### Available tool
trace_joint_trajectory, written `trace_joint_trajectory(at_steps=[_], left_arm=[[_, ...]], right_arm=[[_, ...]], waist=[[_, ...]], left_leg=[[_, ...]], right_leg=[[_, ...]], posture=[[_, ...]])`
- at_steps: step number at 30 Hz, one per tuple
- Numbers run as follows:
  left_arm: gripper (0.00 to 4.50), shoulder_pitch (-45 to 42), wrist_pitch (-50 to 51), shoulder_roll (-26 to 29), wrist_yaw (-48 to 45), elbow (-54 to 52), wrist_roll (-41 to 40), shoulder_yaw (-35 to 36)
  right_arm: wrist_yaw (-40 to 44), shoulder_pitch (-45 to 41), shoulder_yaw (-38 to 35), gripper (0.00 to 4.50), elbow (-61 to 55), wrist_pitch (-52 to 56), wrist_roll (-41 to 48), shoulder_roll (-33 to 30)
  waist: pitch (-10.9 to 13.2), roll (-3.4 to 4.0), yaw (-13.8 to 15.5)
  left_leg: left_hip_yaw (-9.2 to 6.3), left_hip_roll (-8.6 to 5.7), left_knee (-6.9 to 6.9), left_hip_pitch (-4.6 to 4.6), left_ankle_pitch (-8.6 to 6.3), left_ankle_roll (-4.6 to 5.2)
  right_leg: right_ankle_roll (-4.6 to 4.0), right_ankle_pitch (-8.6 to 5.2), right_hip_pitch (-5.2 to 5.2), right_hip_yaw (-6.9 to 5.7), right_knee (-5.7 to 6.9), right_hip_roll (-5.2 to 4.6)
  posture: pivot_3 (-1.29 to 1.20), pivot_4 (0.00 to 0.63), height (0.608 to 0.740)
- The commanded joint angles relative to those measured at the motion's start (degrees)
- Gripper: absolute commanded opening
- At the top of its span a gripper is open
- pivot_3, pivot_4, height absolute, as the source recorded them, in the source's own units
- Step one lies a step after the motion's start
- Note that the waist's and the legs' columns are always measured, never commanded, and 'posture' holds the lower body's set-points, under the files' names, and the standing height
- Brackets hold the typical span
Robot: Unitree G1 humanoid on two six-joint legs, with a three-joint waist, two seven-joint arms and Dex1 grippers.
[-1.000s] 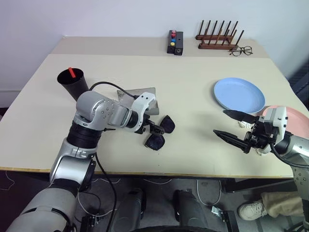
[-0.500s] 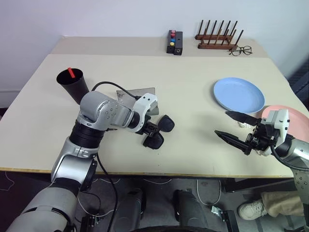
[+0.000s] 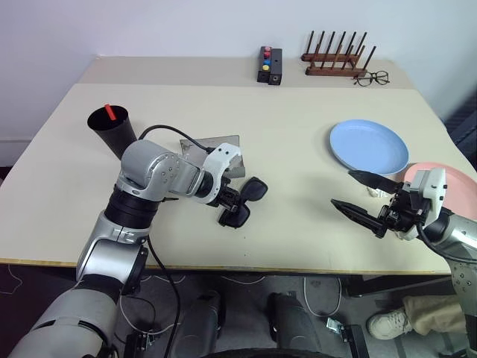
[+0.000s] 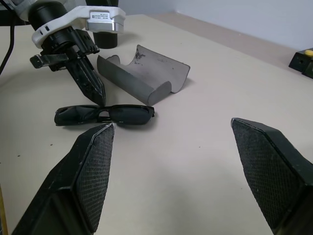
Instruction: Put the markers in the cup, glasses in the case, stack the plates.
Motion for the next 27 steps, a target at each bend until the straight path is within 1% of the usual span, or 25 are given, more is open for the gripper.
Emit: trace_joint_trajectory(at_steps=[1,6,9,12,15,16,18,19,27], left_arm=[[0.05,-0.6,0.5,-0.2,-1.3,-1.2,0.5,-0.1],[0.05,-0.7,-0.9,-0.1,-3.6,-1.7,0.9,2.4],[0.05,-1.0,-1.5,1.1,-6.0,-2.3,0.6,2.3],[0.86,-0.4,-2.4,2.9,-8.5,-3.0,0.6,1.4],[2.39,-0.3,-2.1,3.3,-9.3,-2.7,1.1,1.2],[2.80,-0.3,-2.0,3.3,-9.3,-2.6,1.4,1.2],[3.87,-0.2,-2.5,2.8,-9.4,-1.4,2.0,1.2],[4.25,-0.2,-2.5,2.4,-9.8,-0.7,2.1,1.2],[4.25,-0.5,-5.5,0.1,-11.4,2.9,4.6,-1.8]], right_arm=[[-0.2,-0.3,-0.9,3.91,-2.2,-1.1,0.6,0.1],[-0.5,-0.3,-0.6,3.91,-2.2,-1.3,0.3,0.3],[-0.6,-0.5,-0.5,3.91,-2.1,-1.4,0.2,0.3],[-0.6,-0.9,-0.4,3.91,-1.9,-1.5,0.1,0.1],[-0.5,-1.1,-0.3,3.91,-1.7,-1.5,0.1,0.1],[-0.5,-1.1,-0.3,3.91,-1.7,-1.6,0.0,0.1],[-0.4,-1.2,-0.3,3.91,-1.6,-1.6,-0.1,0.1],[-0.4,-1.2,-0.3,3.91,-1.6,-1.6,-0.1,0.1],[-0.6,-1.1,-0.5,3.91,-2.0,-1.3,-0.1,-0.1]], waist=[[0.0,0.00,0.0],[0.0,0.00,0.0],[0.0,0.00,0.0],[0.0,0.00,-0.1],[0.0,0.00,0.0],[0.0,0.00,0.0],[0.0,0.00,0.1],[0.0,0.00,0.0],[0.0,-0.01,0.0]], left_leg=[[0.00,0.00,0.00,0.00,0.00,0.00],[0.00,0.00,0.00,0.00,0.00,-0.01],[0.00,0.00,-0.02,-0.01,0.00,-0.01],[0.00,0.00,-0.05,-0.02,0.00,0.00],[0.00,0.00,-0.08,-0.02,0.00,0.00],[0.00,0.00,-0.07,-0.02,0.00,0.00],[0.01,0.00,-0.07,-0.03,0.00,0.00],[0.01,0.00,-0.07,-0.04,0.00,0.00],[0.01,0.00,-0.08,-0.04,0.00,0.00]], right_leg=[[0.00,0.00,0.00,0.00,0.00,0.00],[0.00,0.00,0.00,0.00,-0.01,0.00],[-0.01,0.00,-0.01,0.00,-0.03,0.00],[-0.01,0.00,-0.04,0.00,-0.03,-0.01],[-0.01,0.00,-0.05,0.00,-0.03,-0.01],[-0.01,0.00,-0.05,0.00,-0.04,-0.01],[-0.01,0.00,-0.05,0.00,-0.05,-0.02],[-0.01,0.00,-0.05,0.00,-0.05,-0.02],[-0.01,0.00,-0.06,0.00,-0.07,-0.02]], posture=[[0.00,0.150,0.740],[0.00,0.150,0.740],[0.00,0.150,0.740],[0.00,0.150,0.740],[0.00,0.150,0.740],[0.00,0.150,0.740],[0.00,0.150,0.740],[0.00,0.150,0.740],[0.00,0.150,0.740]])
